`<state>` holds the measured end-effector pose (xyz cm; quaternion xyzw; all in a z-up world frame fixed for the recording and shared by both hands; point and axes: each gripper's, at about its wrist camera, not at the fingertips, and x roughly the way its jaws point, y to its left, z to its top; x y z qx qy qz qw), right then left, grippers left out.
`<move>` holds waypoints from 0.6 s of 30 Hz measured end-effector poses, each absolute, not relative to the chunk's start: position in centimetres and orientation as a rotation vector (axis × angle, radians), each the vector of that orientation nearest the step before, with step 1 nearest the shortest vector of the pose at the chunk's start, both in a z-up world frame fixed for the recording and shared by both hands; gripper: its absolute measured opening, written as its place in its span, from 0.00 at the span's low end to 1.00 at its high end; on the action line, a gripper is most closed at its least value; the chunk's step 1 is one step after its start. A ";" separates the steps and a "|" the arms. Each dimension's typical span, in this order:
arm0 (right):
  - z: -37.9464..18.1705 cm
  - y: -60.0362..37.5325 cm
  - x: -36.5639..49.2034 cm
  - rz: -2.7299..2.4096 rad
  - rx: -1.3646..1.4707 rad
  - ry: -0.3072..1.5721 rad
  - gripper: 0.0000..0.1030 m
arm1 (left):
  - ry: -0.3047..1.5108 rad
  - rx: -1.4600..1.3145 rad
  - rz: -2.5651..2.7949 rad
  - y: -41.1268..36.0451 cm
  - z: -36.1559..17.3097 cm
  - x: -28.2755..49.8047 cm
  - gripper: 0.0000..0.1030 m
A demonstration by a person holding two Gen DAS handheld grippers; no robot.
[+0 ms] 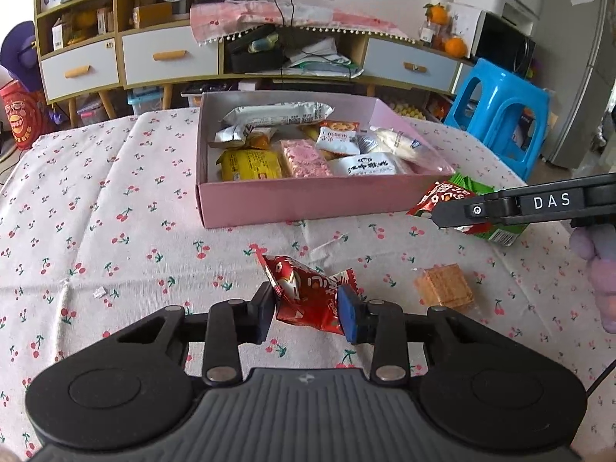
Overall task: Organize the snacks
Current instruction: 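Carry both red packs over the pink box and lower them inside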
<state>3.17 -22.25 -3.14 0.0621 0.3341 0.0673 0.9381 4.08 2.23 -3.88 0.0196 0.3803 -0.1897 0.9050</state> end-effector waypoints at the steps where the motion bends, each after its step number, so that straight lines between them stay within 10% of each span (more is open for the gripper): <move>1: -3.0 -22.3 3.2 0.138 0.135 0.679 0.31 | 0.781 0.037 -0.395 2.2 -3.7 4.1 0.32; 18: 1.4 -25.2 7.0 0.070 0.383 0.565 0.31 | 0.743 -0.118 -0.364 0.8 -0.5 8.1 0.32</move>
